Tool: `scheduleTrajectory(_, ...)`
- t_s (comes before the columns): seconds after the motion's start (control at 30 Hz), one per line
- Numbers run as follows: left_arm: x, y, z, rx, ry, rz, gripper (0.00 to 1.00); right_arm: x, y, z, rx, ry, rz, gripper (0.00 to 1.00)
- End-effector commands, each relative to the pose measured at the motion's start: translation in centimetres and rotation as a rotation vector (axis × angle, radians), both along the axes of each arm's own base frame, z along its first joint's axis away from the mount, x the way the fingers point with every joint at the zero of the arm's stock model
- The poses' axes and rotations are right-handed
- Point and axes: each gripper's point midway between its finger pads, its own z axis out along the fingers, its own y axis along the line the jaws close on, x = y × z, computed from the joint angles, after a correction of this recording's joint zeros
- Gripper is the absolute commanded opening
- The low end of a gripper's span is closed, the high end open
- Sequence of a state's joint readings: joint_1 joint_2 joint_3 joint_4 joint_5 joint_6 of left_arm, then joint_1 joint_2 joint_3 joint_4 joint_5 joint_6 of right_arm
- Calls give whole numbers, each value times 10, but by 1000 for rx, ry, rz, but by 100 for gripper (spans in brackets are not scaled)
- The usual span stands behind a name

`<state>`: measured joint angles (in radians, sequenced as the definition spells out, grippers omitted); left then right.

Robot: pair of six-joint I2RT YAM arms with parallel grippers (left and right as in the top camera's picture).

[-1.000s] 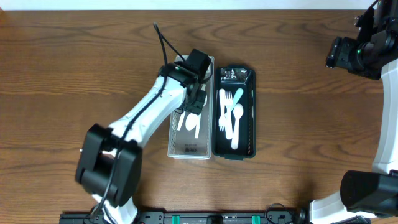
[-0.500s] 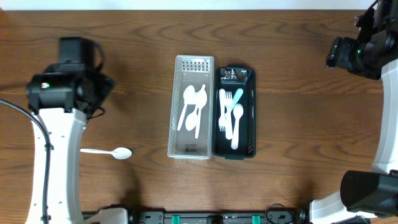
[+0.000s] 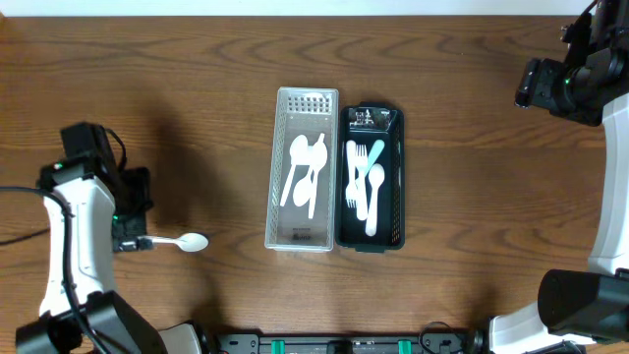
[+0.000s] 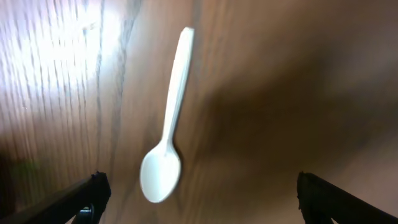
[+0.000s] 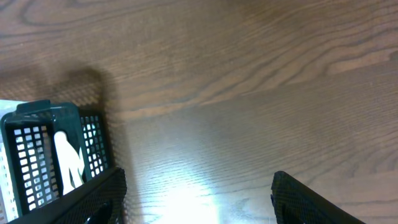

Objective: Pack container
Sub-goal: 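Move the left gripper to the last white spoon and grasp it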

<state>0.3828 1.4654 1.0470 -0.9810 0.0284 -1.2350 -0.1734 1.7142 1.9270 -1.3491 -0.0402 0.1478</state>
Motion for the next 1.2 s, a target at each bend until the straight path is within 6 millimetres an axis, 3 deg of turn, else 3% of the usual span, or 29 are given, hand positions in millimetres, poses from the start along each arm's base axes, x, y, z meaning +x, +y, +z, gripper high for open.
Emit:
scheduleTrajectory(0.0, -8, -12, -19, -59, 32, -5, 98, 0, -1, -5, -13, 15, 12, 78)
scheduleTrajectory(0.33, -17, -16, -64, -54, 47, -130, 98, 0, -1, -5, -13, 14, 11, 78)
scheduleTrajectory(0.7, -20, -13, -84, -20, 53, -316, 98, -1, 0, -5, -11, 21, 11, 78)
scheduleTrajectory(1.17, -28, -14, -100, -42, 116, -332, 96, -1, 0, -5, -11, 21, 11, 78)
